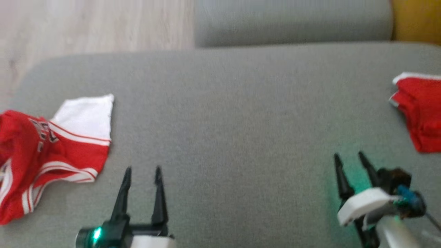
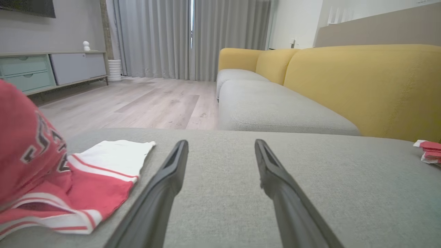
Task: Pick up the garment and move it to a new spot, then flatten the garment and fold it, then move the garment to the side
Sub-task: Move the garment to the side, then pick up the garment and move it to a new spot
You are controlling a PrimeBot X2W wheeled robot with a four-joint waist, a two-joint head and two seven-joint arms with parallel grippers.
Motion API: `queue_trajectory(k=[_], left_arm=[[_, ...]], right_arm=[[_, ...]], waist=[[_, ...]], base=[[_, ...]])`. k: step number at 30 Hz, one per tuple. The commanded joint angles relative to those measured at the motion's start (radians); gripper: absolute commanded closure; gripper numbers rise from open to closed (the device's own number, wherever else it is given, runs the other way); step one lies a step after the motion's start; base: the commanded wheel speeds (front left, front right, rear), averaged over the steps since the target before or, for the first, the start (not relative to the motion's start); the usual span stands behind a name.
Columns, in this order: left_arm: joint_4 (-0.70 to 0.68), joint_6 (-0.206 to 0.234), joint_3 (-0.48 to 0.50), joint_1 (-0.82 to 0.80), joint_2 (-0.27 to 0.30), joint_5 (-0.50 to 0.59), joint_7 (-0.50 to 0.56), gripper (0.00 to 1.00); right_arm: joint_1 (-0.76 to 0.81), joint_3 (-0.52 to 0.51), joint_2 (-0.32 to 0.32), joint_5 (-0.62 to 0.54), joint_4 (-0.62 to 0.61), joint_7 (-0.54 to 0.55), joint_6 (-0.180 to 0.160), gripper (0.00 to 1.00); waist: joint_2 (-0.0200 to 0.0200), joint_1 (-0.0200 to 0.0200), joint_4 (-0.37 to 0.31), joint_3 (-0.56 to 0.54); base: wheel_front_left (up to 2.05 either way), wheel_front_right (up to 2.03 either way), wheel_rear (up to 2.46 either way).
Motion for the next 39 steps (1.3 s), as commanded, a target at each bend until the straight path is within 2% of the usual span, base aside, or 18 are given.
queue_trajectory(k=[1, 8, 12, 18, 32, 39], left_arm=[[-0.028, 0.006, 0.055, 0.004, -0.002, 0.004, -0.005, 0.0], [-0.054, -0.028, 0.141, 0.08, -0.002, 0.046, -0.005, 0.0], [-0.056, -0.069, 0.155, 0.107, -0.002, 0.055, -0.005, 0.0], [-0.043, -0.107, 0.167, 0.121, -0.002, 0.055, -0.005, 0.0], [-0.019, -0.108, 0.169, 0.128, -0.002, 0.036, -0.005, 0.0], [-0.012, -0.107, 0.169, 0.124, -0.002, 0.041, -0.005, 0.0]], right_arm=[[0.021, 0.037, 0.011, 0.018, -0.07, -0.02, -0.001, 0.0], [0.231, 0.027, 0.053, 0.047, -0.387, -0.023, -0.001, 0.0], [0.307, 0.031, 0.062, 0.038, -0.442, -0.023, -0.001, 0.0], [0.351, -0.013, 0.081, 0.024, -0.5, -0.023, -0.001, 0.0], [0.349, -0.018, 0.095, 0.002, -0.512, -0.023, -0.001, 0.0], [0.352, -0.014, 0.097, 0.0, -0.513, -0.023, -0.001, 0.0]], waist=[[-0.0001, 0.0004, 0.03, -0.091], [-0.0001, 0.0004, 0.033, -0.158], [-0.0001, 0.0004, 0.029, -0.176], [-0.0001, 0.0004, 0.016, -0.186], [-0.0001, 0.0004, -0.015, -0.183], [-0.0001, 0.0004, -0.009, -0.183]], base=[[0.0, 0.0, 0.0], [0.0, 0.0, 0.0], [0.0, 0.0, 0.0], [0.0, 0.0, 0.0], [0.0, 0.0, 0.0], [0.0, 0.0, 0.0]])
